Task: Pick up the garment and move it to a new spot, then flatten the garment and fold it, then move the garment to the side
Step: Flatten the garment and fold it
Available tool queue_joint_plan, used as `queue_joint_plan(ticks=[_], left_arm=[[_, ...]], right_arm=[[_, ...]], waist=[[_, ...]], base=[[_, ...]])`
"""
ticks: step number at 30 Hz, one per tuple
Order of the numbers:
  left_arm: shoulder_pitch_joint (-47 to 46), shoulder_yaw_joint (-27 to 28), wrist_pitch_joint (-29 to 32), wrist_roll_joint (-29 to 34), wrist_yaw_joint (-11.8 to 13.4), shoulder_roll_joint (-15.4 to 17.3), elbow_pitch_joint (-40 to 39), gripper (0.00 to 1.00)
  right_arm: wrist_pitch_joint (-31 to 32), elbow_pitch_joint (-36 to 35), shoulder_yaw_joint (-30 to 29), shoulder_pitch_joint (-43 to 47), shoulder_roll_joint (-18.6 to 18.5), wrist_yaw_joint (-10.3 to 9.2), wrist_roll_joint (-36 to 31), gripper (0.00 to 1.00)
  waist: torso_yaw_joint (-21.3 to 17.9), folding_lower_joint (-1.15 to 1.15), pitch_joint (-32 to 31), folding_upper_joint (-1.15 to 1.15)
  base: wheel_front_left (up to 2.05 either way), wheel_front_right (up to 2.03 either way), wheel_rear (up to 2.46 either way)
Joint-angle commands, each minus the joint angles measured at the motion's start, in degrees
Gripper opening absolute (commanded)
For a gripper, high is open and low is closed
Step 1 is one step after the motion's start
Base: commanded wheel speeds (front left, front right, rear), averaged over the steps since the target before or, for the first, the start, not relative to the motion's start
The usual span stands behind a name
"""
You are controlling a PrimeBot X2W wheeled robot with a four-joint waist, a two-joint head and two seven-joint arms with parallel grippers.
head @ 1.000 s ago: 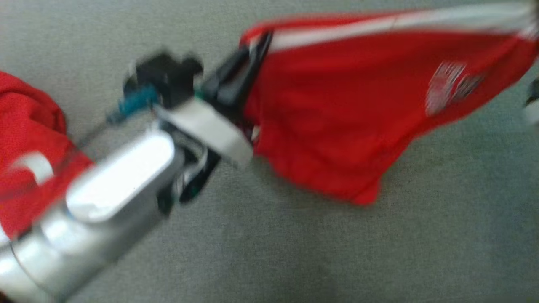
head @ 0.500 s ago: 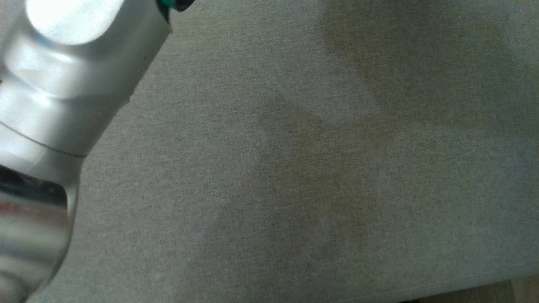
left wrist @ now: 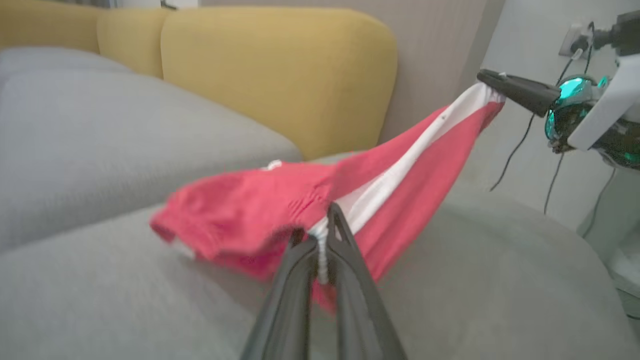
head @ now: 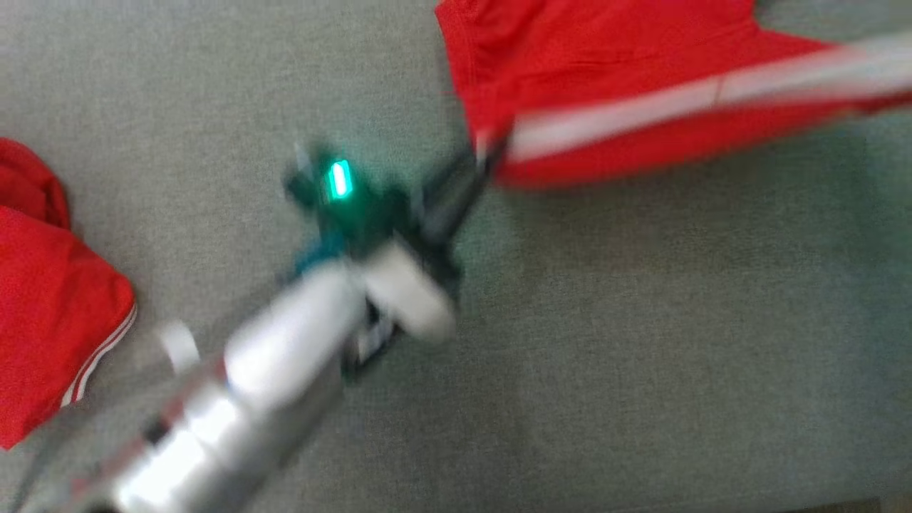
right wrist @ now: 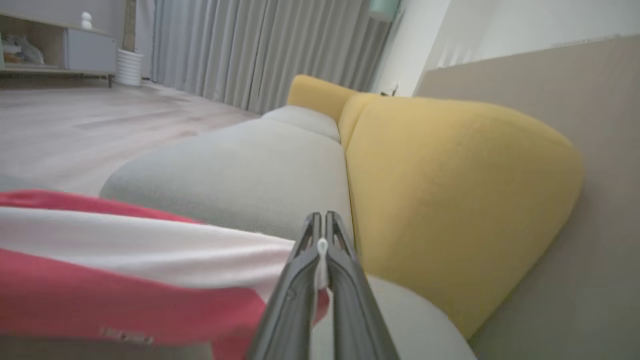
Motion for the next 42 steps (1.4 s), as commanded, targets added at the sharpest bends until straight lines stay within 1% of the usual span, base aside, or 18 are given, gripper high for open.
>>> queue_joint_plan(ticks=[1, 4, 7, 9, 12, 15, 18, 21, 24, 28, 29, 32, 33, 34, 38, 42], left_arm=[[2.4, 1.5, -0.2, 1.1, 0.4, 1.5, -2.5, 0.0], [10.4, 0.1, -0.2, 3.5, 1.1, 2.1, -4.2, 0.0], [16.5, -2.1, -0.2, 4.8, 1.3, 2.7, -5.2, 0.0], [19.5, -3.3, -0.2, 4.0, 0.8, 3.1, -6.2, 0.0], [21.2, -5.4, 1.9, 2.8, -0.3, 4.3, -9.1, 0.0], [20.6, -4.3, 3.5, 0.9, -0.2, 4.3, -12.2, 0.0], [18.3, -1.9, 4.7, -1.1, 0.8, 2.9, -13.8, 0.0], [14.8, 0.5, 5.9, -2.2, 2.6, 0.7, -12.8, 0.0], [10.9, 2.0, 7.0, -2.6, 3.4, -1.5, -10.4, 0.0], [6.2, 3.8, 8.1, -4.1, 3.3, -4.3, -7.3, 0.0], [3.7, 4.5, 8.8, -4.8, 2.8, -5.1, -5.5, 0.0], [0.6, 5.2, 10.2, -6.2, 1.9, -6.3, -3.0, 0.0], [-0.3, 5.3, 10.7, -6.8, 1.6, -6.6, -2.2, 0.0], [-0.3, 5.3, 10.7, -6.8, 1.6, -6.6, -2.2, 0.0], [-3.3, 5.5, 11.5, -8.5, 0.6, -7.8, 0.8, 0.0], [-5.1, 5.0, 12.5, -10.1, -0.1, -8.5, 3.4, 0.0]], right_arm=[[0.0, -3.3, -1.9, 4.3, -0.8, 0.37, -0.9, 0.0], [1.0, -7.8, -6.0, 13.5, 2.3, 0.37, -2.2, 0.0], [2.5, -13.2, -10.3, 21.4, 5.4, 0.37, -3.3, 0.0], [3.9, -17.1, -13.0, 26.1, 6.9, 0.37, -3.3, 0.0], [6.1, -22.7, -16.4, 31.5, 8.1, 0.37, -3.3, 0.0], [8.1, -25.7, -17.7, 32.2, 8.0, 0.37, -2.7, 0.0], [10.0, -24.5, -17.2, 28.4, 6.3, 0.37, -1.5, 0.0], [12.6, -20.4, -14.7, 23.0, 2.2, 0.37, -2.8, 0.0], [14.4, -16.1, -10.2, 16.1, -1.9, 0.37, -3.1, 0.0], [15.6, -9.5, -3.5, 6.4, -7.2, 0.37, -2.9, 0.0], [15.7, -5.8, 0.4, 1.5, -9.4, 0.37, -2.4, 0.0], [15.5, -0.4, 6.1, -5.7, -12.3, 0.37, -2.1, 0.0], [15.4, 1.4, 8.0, -8.0, -12.9, 0.37, -1.9, 0.0], [15.4, 1.4, 8.0, -8.0, -12.9, 0.37, -1.9, 0.0], [14.4, 8.2, 15.3, -16.7, -14.3, 0.37, -1.7, 0.0], [12.4, 14.4, 22.3, -24.3, -13.6, 0.37, -1.7, 0.0]], waist=[[-0.5, 0.01, -1.1, 0.0], [-1.1, 0.01, -2.7, 0.0], [-1.5, 0.01, -4.1, 0.0], [-1.7, 0.01, -4.7, 0.0], [-1.4, 0.01, -4.8, 0.0], [-0.8, 0.01, -4.3, 0.0], [0.4, 0.01, -3.2, 0.0], [2.2, 0.01, -1.7, 0.0], [3.8, 0.01, 0.1, 0.0], [5.8, 0.01, 2.8, 0.0], [6.6, 0.01, 4.2, 0.0], [7.6, 0.01, 6.3, 0.0], [7.9, 0.01, 6.9, 0.0], [7.9, 0.01, 6.9, 0.0], [8.8, 0.01, 9.0, 0.0], [9.4, 0.01, 10.3, 0.0]], base=[[0.0, 0.0, 0.0], [0.0, 0.0, 0.0], [0.0, 0.0, 0.0], [0.0, 0.0, 0.0], [0.0, 0.0, 0.0], [0.0, 0.0, 0.0], [0.0, 0.0, 0.0], [0.0, 0.0, 0.0], [0.0, 0.0, 0.0], [0.0, 0.0, 0.0], [0.0, 0.0, 0.0], [0.0, 0.0, 0.0], [0.0, 0.0, 0.0], [0.0, 0.0, 0.0], [0.0, 0.0, 0.0], [0.0, 0.0, 0.0]])
